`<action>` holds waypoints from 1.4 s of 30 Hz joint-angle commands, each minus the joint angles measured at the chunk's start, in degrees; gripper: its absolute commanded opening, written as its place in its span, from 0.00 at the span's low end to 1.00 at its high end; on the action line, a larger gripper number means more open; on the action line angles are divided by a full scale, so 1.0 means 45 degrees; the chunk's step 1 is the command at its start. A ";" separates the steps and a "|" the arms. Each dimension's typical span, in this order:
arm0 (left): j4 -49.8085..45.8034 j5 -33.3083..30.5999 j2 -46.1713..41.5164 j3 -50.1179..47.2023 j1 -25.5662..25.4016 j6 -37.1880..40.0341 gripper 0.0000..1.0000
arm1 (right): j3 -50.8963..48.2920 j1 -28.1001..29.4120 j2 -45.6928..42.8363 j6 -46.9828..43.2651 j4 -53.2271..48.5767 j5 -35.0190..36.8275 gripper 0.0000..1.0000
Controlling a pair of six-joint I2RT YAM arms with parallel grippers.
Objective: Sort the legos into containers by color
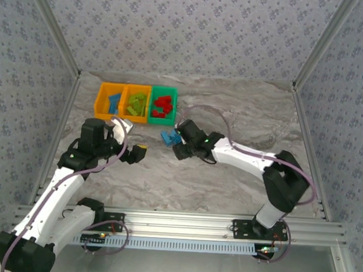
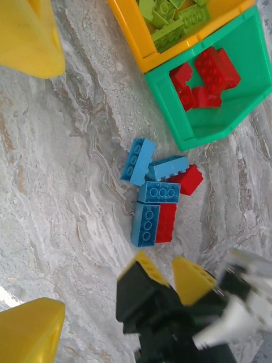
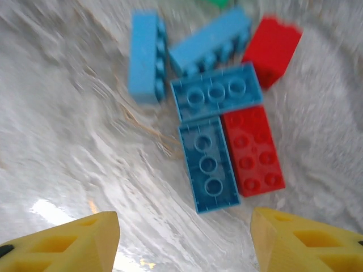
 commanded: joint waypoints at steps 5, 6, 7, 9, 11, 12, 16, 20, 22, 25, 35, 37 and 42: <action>-0.0580 -0.0485 -0.0177 0.0376 -0.0148 0.0579 0.99 | 0.0650 -0.0451 0.0954 0.1088 -0.0505 0.0817 0.64; -0.0580 -0.0515 -0.0177 0.0357 -0.0182 0.0585 0.99 | 0.0470 -0.0628 0.0856 0.1140 -0.0141 0.0510 0.62; -0.0597 -0.0544 -0.0172 0.0369 -0.0215 0.0584 0.99 | 0.0247 -0.0820 0.0796 0.1169 0.0241 0.0226 0.61; -0.0575 -0.0564 -0.0124 0.0366 -0.0227 0.0584 0.99 | 0.0098 -0.1158 0.0948 0.1273 0.0619 -0.0035 0.58; -0.0599 -0.0583 -0.0118 0.0393 -0.0227 0.0586 0.99 | 0.0251 -0.1302 0.1204 0.1293 0.0503 -0.0396 0.53; -0.0614 -0.0605 -0.0109 0.0375 -0.0245 0.0584 0.99 | 0.0298 -0.1250 0.1294 0.1275 0.0531 -0.0515 0.49; -0.0632 -0.0730 -0.0108 0.0393 -0.0246 0.0603 0.99 | 0.0537 -0.0719 0.1596 0.1238 0.0616 -0.0542 0.45; -0.0658 -0.0798 -0.0113 0.0355 -0.0273 0.0624 0.99 | 0.0597 -0.0673 0.1983 0.1538 0.0597 0.0418 0.42; -0.0672 -0.0823 -0.0099 0.0364 -0.0304 0.0624 0.99 | 0.0438 -0.0809 0.1803 0.1630 0.0628 0.0674 0.38; -0.0660 -0.0877 -0.0086 0.0366 -0.0344 0.0642 0.99 | -0.0129 -0.0926 0.1038 0.1510 0.1288 0.0697 0.39; -0.0735 -0.0999 -0.0099 0.0392 -0.0344 0.0662 0.99 | 0.0235 -0.2204 0.2215 0.1307 0.1936 -0.0846 0.41; -0.0735 -0.1014 -0.0096 0.0393 -0.0344 0.0662 0.99 | 0.0471 -0.2297 0.2701 0.1373 0.1968 -0.1331 0.41; -0.0761 -0.1091 -0.0134 0.0392 -0.0378 0.0686 0.99 | 0.0443 -0.2507 0.3337 0.1690 0.1854 -0.0995 0.39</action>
